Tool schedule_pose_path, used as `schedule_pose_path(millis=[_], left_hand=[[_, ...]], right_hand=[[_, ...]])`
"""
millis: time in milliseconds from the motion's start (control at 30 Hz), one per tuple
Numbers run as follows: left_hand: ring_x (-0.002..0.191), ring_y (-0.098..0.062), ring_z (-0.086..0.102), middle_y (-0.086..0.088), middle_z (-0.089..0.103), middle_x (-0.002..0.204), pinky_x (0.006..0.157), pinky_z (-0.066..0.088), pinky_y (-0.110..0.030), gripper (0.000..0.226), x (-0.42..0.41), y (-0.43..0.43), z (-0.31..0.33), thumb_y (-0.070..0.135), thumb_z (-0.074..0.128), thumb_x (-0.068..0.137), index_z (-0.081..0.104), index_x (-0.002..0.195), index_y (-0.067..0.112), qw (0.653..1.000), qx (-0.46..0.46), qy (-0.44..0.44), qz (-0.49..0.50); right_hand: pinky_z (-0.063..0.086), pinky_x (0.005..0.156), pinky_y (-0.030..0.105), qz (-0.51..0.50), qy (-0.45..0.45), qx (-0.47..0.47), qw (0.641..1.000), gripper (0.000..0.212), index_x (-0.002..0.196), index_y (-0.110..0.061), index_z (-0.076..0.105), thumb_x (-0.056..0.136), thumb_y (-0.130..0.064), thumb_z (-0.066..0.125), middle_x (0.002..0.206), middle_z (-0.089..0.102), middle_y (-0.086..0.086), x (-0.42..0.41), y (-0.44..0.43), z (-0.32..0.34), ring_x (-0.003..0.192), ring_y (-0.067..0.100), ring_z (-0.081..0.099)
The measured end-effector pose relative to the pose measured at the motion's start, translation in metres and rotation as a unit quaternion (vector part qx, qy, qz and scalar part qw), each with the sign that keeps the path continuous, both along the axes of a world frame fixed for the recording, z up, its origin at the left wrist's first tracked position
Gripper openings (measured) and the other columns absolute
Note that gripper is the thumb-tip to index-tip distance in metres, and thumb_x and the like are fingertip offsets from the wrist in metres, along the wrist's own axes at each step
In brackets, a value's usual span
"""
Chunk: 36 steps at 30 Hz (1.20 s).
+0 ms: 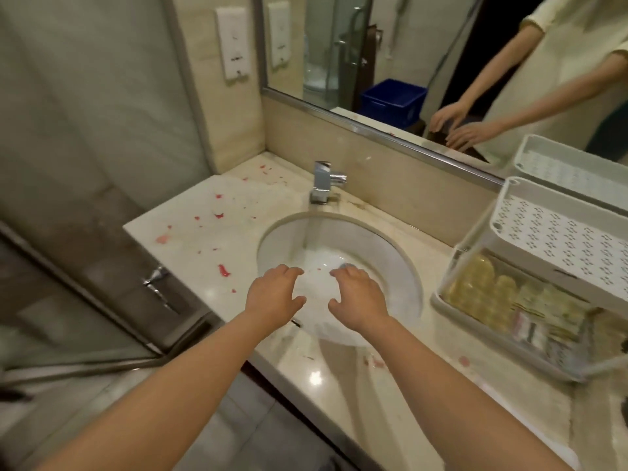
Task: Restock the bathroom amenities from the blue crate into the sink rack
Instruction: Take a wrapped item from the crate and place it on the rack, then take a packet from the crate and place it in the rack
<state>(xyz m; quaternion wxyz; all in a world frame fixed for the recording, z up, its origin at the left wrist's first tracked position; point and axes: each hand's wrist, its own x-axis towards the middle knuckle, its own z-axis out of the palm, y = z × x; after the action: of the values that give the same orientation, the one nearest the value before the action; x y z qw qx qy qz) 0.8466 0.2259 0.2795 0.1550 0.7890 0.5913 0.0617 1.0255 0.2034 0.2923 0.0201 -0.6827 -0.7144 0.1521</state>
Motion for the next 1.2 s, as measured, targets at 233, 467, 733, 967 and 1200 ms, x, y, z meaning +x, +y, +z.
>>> schedule_pose_path(millis=[233, 467, 733, 967, 1200], left_hand=[[0.123, -0.019, 0.051, 0.000, 0.048, 0.140, 0.094, 0.046, -0.037, 0.059, -0.094, -0.013, 0.011, 0.045, 0.056, 0.093, 0.038, 0.145, 0.026, 0.998, -0.001, 0.015, 0.064], [0.123, -0.019, 0.051, 0.003, 0.050, 0.137, 0.095, 0.046, -0.037, 0.058, -0.195, -0.039, 0.019, 0.043, 0.061, 0.089, 0.042, 0.142, 0.029, 0.990, 0.003, 0.008, 0.142], [0.120, -0.019, 0.053, 0.005, 0.051, 0.132, 0.090, 0.046, -0.036, 0.056, -0.320, -0.085, 0.015, 0.048, 0.060, 0.089, 0.043, 0.140, 0.033, 0.969, -0.002, 0.016, 0.248], [0.121, -0.014, 0.052, 0.007, 0.051, 0.134, 0.096, 0.047, -0.036, 0.056, -0.413, -0.146, 0.008, 0.046, 0.063, 0.088, 0.044, 0.140, 0.033, 0.945, 0.009, 0.007, 0.328], [0.118, -0.012, 0.053, 0.008, 0.052, 0.132, 0.094, 0.049, -0.035, 0.058, -0.476, -0.208, 0.006, 0.045, 0.065, 0.087, 0.043, 0.140, 0.034, 0.913, 0.018, -0.008, 0.408]], right_hand=[[0.039, 0.101, 0.036, 0.072, 0.006, 0.008, 0.997, 0.057, 0.144, -0.021, 0.041, 0.089, -0.027, 0.054, 0.144, 0.043, 0.001, -0.092, 0.010, 0.014, 0.129, 0.024, 0.041], [0.041, 0.099, 0.035, 0.157, 0.005, 0.015, 0.987, 0.058, 0.143, -0.021, 0.041, 0.087, -0.027, 0.054, 0.143, 0.044, 0.001, -0.197, 0.010, 0.019, 0.127, 0.024, 0.043], [0.043, 0.095, 0.037, 0.265, 0.012, 0.028, 0.964, 0.047, 0.130, -0.021, 0.051, 0.084, -0.026, 0.057, 0.131, 0.051, 0.002, -0.331, -0.005, 0.020, 0.122, 0.026, 0.048], [0.041, 0.100, 0.038, 0.339, 0.021, 0.028, 0.940, 0.054, 0.138, -0.021, 0.046, 0.085, -0.028, 0.056, 0.136, 0.048, 0.002, -0.432, -0.036, 0.014, 0.125, 0.025, 0.045], [0.039, 0.103, 0.037, 0.411, 0.035, 0.019, 0.911, 0.058, 0.142, -0.021, 0.042, 0.087, -0.029, 0.057, 0.140, 0.046, 0.001, -0.512, -0.072, 0.011, 0.128, 0.022, 0.043]])
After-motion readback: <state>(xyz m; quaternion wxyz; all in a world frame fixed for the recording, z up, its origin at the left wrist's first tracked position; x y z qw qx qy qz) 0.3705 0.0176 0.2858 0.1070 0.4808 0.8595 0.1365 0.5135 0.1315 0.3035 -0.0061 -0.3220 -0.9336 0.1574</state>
